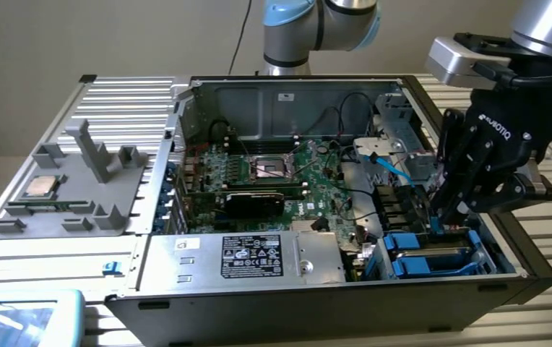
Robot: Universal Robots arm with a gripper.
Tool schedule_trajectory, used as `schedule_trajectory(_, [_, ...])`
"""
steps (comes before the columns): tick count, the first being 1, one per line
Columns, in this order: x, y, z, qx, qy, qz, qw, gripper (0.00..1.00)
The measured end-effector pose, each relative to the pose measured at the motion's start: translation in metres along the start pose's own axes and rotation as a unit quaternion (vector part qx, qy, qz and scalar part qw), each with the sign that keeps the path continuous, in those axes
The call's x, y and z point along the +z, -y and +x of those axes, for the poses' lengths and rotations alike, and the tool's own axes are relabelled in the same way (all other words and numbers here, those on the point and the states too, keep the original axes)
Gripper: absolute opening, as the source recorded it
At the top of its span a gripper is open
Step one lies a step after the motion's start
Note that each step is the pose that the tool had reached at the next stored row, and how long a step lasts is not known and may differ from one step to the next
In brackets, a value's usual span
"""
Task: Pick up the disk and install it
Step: 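Insert the second disk wire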
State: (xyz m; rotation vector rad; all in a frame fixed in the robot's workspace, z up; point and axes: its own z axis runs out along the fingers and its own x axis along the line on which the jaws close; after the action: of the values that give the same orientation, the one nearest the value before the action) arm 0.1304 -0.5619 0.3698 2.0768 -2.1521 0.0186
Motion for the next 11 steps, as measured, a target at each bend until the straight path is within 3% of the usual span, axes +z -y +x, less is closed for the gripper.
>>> schedule_trajectory(11, [-0.0009,0.0008,-0.0017,0.000,-0.0004,0.0000,1.0000,0.30])
